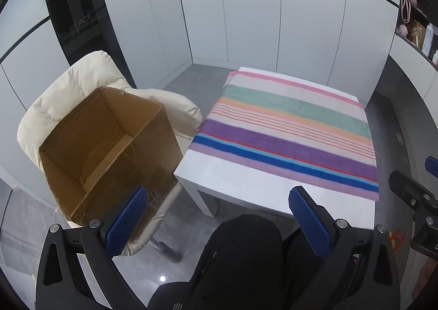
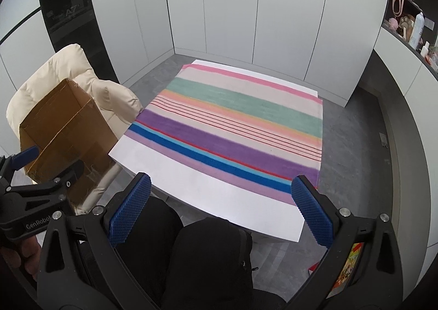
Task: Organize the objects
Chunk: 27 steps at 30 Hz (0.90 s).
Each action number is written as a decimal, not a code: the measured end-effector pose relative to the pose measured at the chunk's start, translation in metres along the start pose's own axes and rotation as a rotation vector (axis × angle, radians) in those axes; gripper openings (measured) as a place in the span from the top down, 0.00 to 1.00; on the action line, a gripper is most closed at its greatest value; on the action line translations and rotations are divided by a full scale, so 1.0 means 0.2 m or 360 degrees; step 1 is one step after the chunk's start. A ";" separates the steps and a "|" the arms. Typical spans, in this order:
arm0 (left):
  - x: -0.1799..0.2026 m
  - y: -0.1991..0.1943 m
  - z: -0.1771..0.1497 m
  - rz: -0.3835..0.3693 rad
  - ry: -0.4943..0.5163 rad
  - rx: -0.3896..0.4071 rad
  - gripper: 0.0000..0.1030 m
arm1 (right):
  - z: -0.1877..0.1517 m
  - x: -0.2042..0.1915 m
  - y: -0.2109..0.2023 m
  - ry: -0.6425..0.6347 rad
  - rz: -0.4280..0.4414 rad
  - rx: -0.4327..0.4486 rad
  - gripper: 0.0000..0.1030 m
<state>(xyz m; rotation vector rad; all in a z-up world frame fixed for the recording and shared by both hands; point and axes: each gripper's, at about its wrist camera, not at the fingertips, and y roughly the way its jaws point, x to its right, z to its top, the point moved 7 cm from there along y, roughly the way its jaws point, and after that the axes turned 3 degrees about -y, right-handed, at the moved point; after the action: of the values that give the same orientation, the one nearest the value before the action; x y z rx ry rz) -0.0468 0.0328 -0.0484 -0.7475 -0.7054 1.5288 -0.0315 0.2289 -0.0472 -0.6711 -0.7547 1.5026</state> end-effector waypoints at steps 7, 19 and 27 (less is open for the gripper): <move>0.02 0.03 -0.01 -0.0022 -0.0003 -0.0028 0.00 | -0.01 -0.02 0.06 -0.0017 0.0003 -0.0044 0.00; -0.01 0.04 -0.01 -0.0022 -0.0009 -0.0046 0.00 | -0.01 -0.06 0.10 -0.0048 0.0020 -0.0053 0.00; -0.03 0.04 -0.01 -0.0015 -0.0009 -0.0038 0.00 | 0.00 -0.10 0.11 -0.0079 0.0039 -0.0053 0.00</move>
<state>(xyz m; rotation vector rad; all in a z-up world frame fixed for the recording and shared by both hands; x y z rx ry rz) -0.0492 0.0267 -0.0565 -0.7571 -0.7314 1.5167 -0.0440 0.2091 -0.0648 -0.6724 -0.8136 1.5369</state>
